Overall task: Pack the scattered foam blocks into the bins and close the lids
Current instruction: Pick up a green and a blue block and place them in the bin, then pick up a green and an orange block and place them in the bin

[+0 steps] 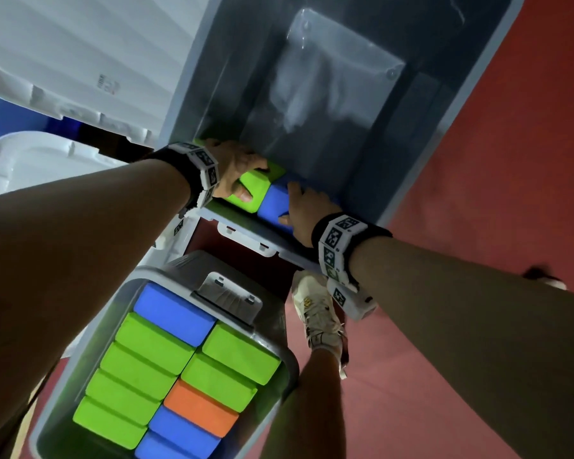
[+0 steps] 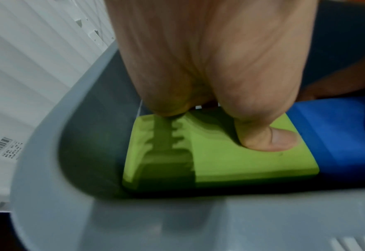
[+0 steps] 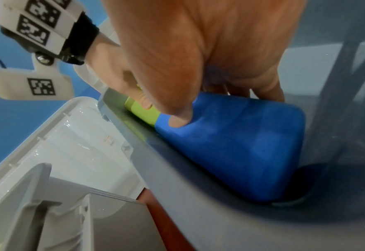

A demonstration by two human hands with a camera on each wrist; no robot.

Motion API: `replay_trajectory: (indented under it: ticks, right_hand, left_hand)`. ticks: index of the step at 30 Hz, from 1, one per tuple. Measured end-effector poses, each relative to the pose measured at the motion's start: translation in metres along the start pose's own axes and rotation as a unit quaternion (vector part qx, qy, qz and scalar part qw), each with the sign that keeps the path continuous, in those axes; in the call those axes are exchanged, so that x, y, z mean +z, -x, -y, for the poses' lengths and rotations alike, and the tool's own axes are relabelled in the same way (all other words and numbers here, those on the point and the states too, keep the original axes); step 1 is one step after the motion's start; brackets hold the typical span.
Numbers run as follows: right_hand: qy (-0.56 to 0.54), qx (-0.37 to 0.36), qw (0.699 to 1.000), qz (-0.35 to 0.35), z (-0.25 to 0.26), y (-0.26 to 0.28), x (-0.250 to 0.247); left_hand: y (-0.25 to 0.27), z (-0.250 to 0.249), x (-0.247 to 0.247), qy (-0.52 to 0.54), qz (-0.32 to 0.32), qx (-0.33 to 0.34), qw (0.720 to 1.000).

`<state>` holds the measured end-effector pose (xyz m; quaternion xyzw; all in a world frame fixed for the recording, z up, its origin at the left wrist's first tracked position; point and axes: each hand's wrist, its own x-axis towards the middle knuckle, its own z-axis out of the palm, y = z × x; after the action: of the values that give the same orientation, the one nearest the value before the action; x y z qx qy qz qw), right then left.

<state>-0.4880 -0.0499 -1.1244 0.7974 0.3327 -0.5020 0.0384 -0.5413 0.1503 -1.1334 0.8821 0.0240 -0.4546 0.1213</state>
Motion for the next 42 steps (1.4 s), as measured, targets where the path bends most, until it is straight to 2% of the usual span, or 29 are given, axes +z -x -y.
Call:
replay_trajectory:
  ticks: [5, 12, 18, 25, 31, 35, 39, 42]
  right_hand:
    - [0.003, 0.027, 1.0, 0.011, 0.011, 0.0, 0.018]
    - [-0.012, 0.017, 0.999, -0.05, -0.002, 0.008, 0.006]
    - [-0.037, -0.026, 0.997, -0.056, -0.026, 0.028, -0.011]
    - [-0.075, -0.076, 0.988, -0.108, -0.103, 0.085, -0.071]
    - [-0.19, -0.01, 0.97, -0.15, -0.242, 0.149, -0.128]
    - [-0.241, 0.041, 0.948, -0.205, -0.38, 0.203, -0.157]
    - [-0.276, 0.117, 0.919, -0.257, -0.544, 0.28, -0.177]
    - [-0.306, 0.167, 0.892, -0.288, -0.67, 0.352, -0.184]
  left_hand:
    - [0.004, -0.006, 0.011, -0.006, -0.013, 0.0, 1.0]
    - [0.015, -0.021, 0.004, -0.04, -0.089, -0.033, 0.995]
    - [0.02, -0.054, -0.025, -0.055, -0.046, -0.072, 0.995]
    - [0.003, -0.144, -0.113, -0.088, 0.026, -0.052, 0.994]
    - [-0.046, -0.293, -0.219, -0.142, 0.038, -0.038, 0.988]
    - [-0.097, -0.426, -0.28, -0.137, 0.048, 0.012, 0.989]
    - [-0.151, -0.622, -0.337, -0.124, 0.033, 0.077, 0.989]
    - [-0.185, -0.787, -0.371, -0.196, 0.011, 0.153, 0.969]
